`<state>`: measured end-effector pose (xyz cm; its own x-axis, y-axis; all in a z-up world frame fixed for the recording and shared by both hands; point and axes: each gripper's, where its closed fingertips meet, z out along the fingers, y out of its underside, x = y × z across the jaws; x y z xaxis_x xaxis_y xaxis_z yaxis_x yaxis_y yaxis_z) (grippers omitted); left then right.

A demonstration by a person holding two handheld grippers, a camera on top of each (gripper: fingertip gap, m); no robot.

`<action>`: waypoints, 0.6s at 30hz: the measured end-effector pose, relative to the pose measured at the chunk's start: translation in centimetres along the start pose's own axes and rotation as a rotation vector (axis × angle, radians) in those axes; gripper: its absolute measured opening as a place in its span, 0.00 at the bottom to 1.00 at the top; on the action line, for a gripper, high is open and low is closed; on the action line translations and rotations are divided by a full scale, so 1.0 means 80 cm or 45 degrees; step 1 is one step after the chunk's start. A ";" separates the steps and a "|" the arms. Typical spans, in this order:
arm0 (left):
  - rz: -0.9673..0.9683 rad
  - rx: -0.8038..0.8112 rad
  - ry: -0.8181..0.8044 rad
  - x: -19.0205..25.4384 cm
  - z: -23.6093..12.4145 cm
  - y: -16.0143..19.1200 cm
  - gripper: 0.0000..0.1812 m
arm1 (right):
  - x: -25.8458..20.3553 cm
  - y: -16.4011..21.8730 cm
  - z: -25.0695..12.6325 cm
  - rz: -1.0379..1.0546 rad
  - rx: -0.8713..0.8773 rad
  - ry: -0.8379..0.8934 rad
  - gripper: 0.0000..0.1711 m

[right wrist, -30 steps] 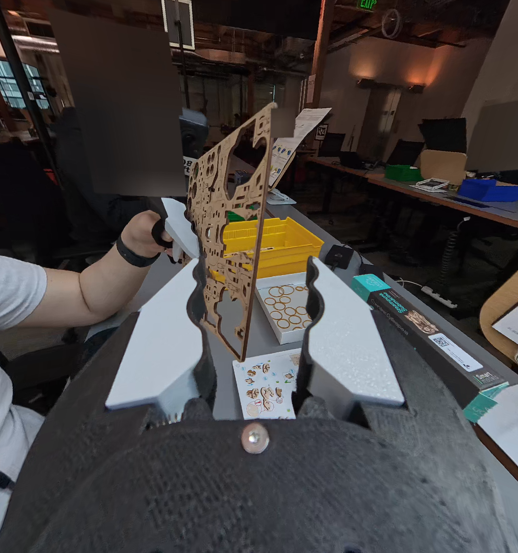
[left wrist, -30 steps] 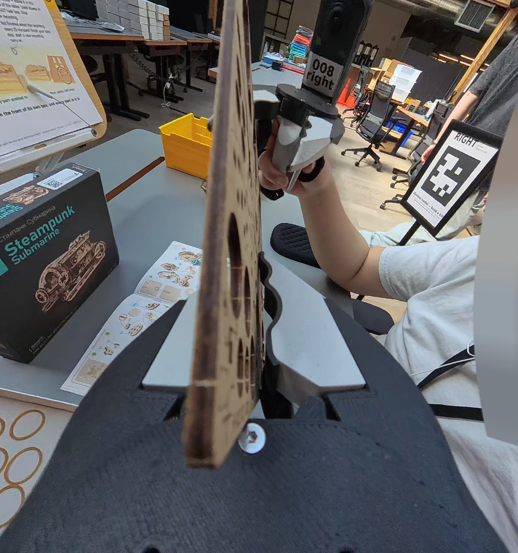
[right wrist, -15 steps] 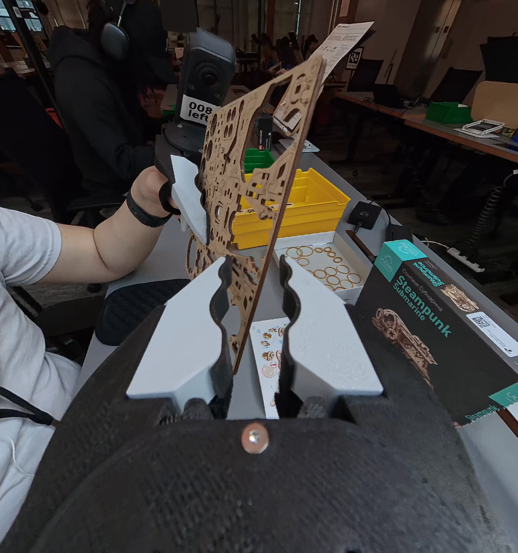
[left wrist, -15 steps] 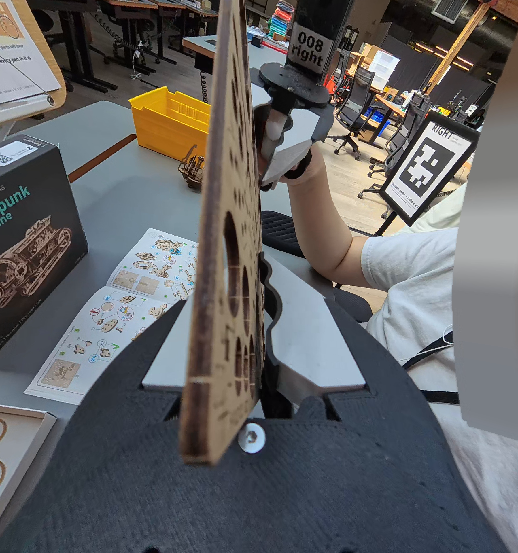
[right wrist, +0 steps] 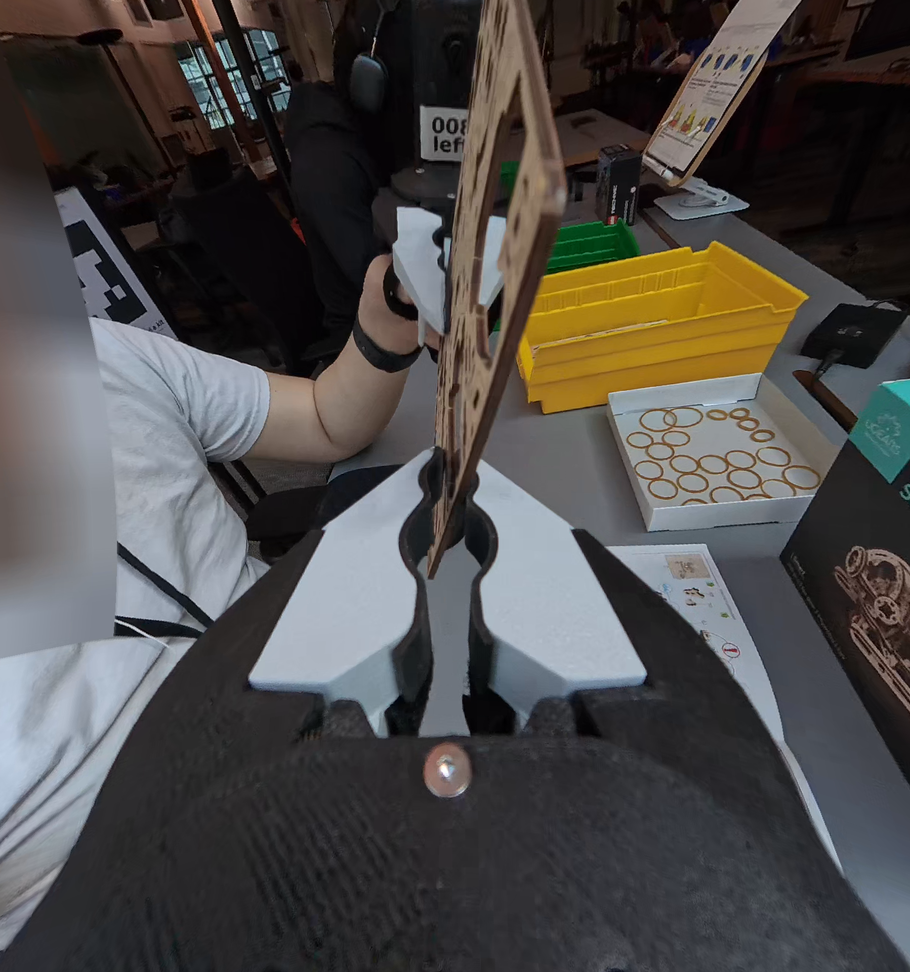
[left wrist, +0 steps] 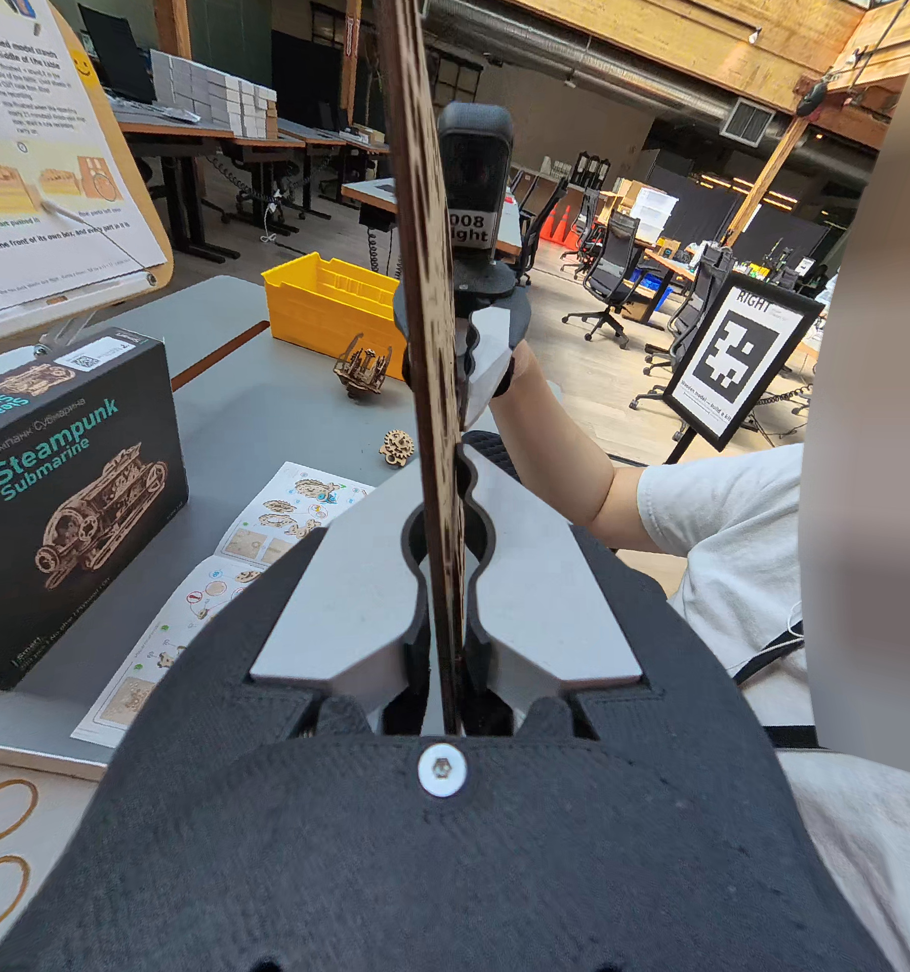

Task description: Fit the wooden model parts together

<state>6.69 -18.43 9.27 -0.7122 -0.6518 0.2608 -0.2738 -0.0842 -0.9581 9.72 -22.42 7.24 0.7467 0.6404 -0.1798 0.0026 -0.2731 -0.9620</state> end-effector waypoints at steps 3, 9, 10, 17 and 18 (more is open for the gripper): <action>-0.014 0.046 -0.027 -0.010 -0.013 -0.008 0.00 | 0.007 0.017 0.009 0.003 -0.074 -0.011 0.05; -0.006 -0.025 -0.042 -0.015 -0.032 -0.003 0.00 | 0.037 0.006 -0.012 -0.001 0.010 0.151 0.23; 0.002 -0.050 -0.040 -0.014 -0.033 0.000 0.00 | 0.043 -0.002 -0.018 -0.014 0.048 0.203 0.26; 0.218 -0.048 -0.193 -0.024 -0.027 -0.006 0.00 | 0.056 -0.052 -0.072 -0.214 0.206 0.614 0.30; 0.342 -0.049 -0.312 -0.034 -0.027 -0.009 0.00 | 0.054 -0.054 -0.076 -0.185 0.205 0.638 0.30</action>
<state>7.41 -14.95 9.55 -0.5870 -0.8086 -0.0406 -0.1254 0.1404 -0.9821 16.98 -22.84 11.89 0.9718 0.2323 0.0394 0.0568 -0.0685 -0.9960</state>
